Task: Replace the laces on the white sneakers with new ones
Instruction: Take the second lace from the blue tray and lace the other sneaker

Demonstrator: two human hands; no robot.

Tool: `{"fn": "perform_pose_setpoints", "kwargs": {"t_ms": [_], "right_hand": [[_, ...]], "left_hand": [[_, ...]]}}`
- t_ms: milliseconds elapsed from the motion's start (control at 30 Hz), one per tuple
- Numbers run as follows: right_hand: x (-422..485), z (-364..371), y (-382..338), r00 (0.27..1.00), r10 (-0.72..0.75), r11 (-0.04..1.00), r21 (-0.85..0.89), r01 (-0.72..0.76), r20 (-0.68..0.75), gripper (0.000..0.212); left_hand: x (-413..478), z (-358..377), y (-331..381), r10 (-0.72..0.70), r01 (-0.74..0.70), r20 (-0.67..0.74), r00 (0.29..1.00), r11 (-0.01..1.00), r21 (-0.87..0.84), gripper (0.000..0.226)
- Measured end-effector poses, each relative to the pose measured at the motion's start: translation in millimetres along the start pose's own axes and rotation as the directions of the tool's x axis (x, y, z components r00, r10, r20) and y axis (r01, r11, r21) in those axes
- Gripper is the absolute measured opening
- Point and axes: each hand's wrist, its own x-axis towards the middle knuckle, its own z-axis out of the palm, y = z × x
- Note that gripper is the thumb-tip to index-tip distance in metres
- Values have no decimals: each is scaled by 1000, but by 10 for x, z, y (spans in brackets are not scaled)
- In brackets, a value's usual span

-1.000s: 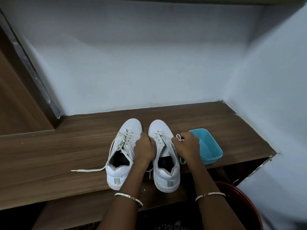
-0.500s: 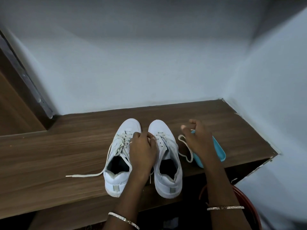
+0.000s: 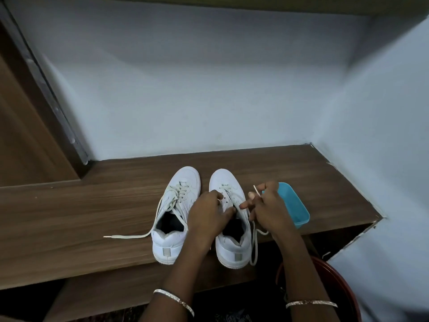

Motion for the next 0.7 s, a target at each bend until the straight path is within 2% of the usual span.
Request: {"fn": "perform_pose_setpoints", "kwargs": {"t_ms": [233,400,500,700], "right_hand": [[-68,-35,-51,1000,-2,999,50,2,6,15],[15,127,-184,1000,-16,997,76,18,-23,13],[162,264,-171,991,-90,996,14,91,-96,6],[363,498,-14,994,-90,996,-24,89,-63,10]], "left_hand": [[-60,52,76,-38,33,-53,998,996,-88,26],[-48,6,17,-70,65,-12,998,972,-225,24],[-29,-15,-5,-137,142,38,990,927,-348,23],[30,49,-105,-218,223,72,973,817,-531,23]]}}
